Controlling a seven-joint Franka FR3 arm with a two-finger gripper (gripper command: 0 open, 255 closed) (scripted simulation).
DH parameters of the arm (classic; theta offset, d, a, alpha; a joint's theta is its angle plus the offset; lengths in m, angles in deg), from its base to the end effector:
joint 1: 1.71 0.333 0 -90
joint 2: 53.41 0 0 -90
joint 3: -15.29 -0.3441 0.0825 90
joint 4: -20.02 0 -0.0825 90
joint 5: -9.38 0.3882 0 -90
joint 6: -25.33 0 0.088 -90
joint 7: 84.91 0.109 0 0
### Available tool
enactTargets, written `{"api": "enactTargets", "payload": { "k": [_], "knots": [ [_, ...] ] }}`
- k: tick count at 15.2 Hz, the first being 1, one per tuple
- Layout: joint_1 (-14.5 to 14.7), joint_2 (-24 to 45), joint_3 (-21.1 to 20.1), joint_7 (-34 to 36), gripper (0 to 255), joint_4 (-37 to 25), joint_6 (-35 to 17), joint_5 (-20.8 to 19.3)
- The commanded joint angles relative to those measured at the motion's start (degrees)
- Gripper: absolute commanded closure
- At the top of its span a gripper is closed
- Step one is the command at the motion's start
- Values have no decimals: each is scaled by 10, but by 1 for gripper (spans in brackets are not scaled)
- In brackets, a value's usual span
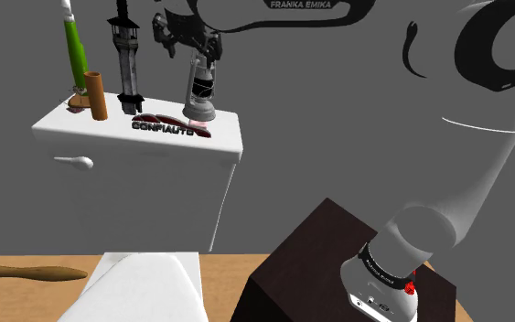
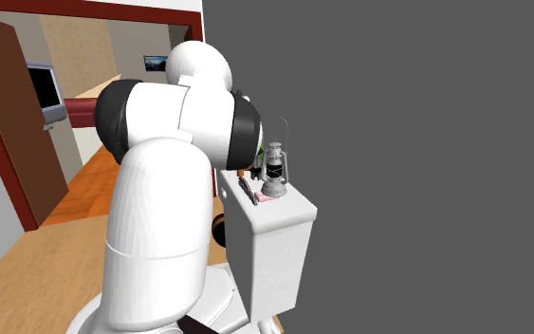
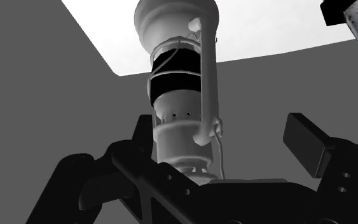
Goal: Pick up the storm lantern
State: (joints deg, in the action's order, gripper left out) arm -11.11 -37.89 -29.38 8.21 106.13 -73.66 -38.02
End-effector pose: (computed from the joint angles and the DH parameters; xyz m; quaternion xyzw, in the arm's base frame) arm 0.5954 0.2594 0.5930 0.8536 -0.4185 0.2859 0.1204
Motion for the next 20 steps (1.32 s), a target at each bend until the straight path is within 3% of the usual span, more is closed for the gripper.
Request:
{"api": "enactTargets", "payload": {
  "k": [1,6,7,16,20],
  "knots": [
    [-1,1,2,10,0,11,-10,-4],
    [-5,1,3,25,0,37,-30,-7],
    [-5,2,3,26,255,37,-31,-8],
    [-5,1,3,25,255,37,-30,-7],
    [0,2,1,8,255,8,-7,-3]
  ]
}}
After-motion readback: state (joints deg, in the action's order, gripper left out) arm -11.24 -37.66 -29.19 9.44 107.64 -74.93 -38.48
